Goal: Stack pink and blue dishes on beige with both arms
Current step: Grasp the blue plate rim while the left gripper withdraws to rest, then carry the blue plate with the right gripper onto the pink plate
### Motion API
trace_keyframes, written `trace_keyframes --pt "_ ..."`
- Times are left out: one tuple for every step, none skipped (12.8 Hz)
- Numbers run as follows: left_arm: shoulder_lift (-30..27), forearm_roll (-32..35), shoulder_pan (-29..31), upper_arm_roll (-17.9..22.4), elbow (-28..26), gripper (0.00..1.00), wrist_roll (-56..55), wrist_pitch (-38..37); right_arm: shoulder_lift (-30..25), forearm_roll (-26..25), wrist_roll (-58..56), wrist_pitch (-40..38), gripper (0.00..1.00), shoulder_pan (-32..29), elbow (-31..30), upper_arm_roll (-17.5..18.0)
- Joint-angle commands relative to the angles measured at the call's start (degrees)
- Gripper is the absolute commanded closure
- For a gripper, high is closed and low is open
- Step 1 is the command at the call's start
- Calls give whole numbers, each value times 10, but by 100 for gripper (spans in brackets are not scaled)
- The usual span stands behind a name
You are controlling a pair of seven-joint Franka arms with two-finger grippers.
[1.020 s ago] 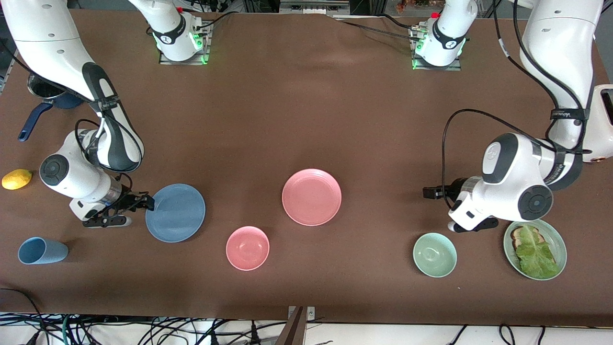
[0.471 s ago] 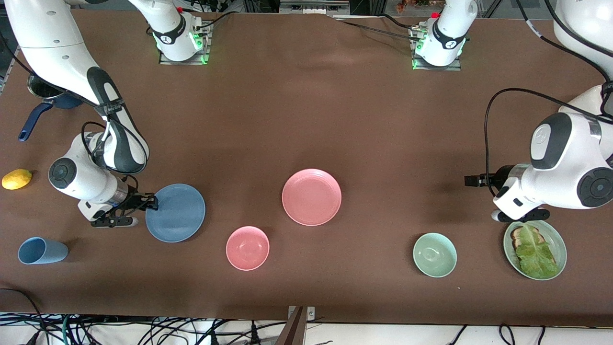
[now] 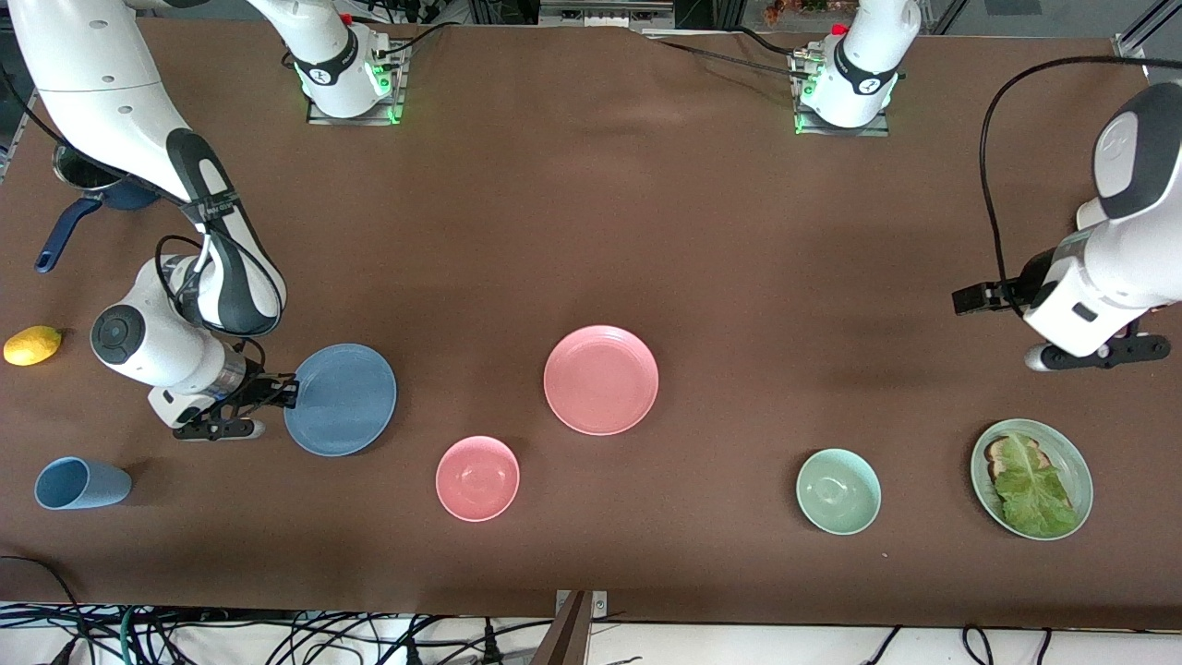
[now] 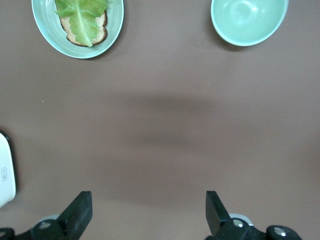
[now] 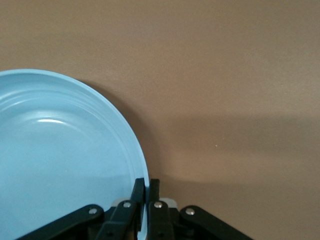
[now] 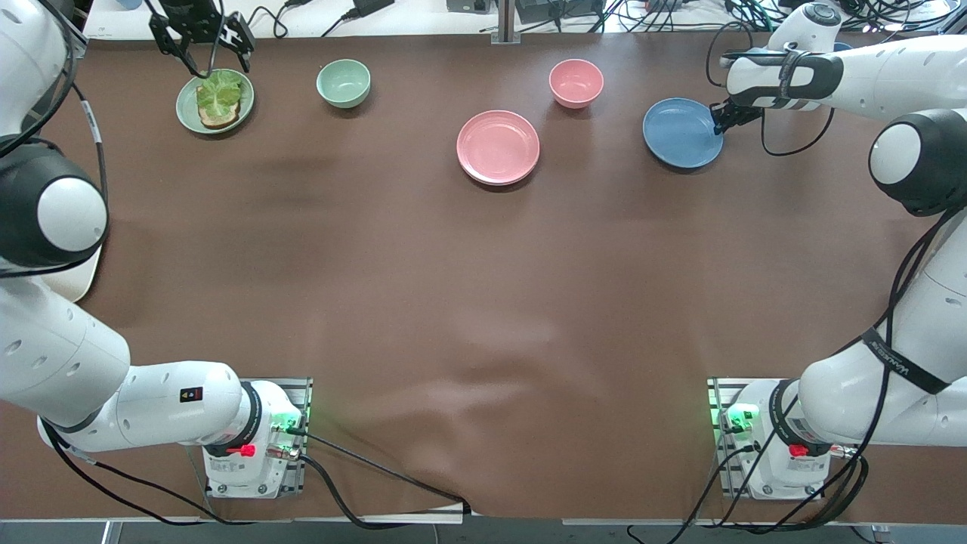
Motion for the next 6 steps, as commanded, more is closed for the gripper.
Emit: trace_keyframes --pt "-67 -42 -8 31 -31 0 11 5 -34 5 2 -45 100 -4 2 9" --pt "-90 -41 -12 31 -31 0 9 5 -61 6 2 -80 100 -4 0 19" --pt "-106 -36 -17 31 -32 0 10 5 -92 17 2 -118 100 -4 -1 24" --pt "-110 -36 -19 31 -35 0 16 -3 -117 35 2 -145 100 -4 -1 31" --pt "-118 -36 -23 31 -45 0 56 -17 -135 55 5 -171 100 -5 -1 45" --pt "-130 -36 -29 31 -58 0 105 -19 -149 66 5 -188 100 -5 -1 49"
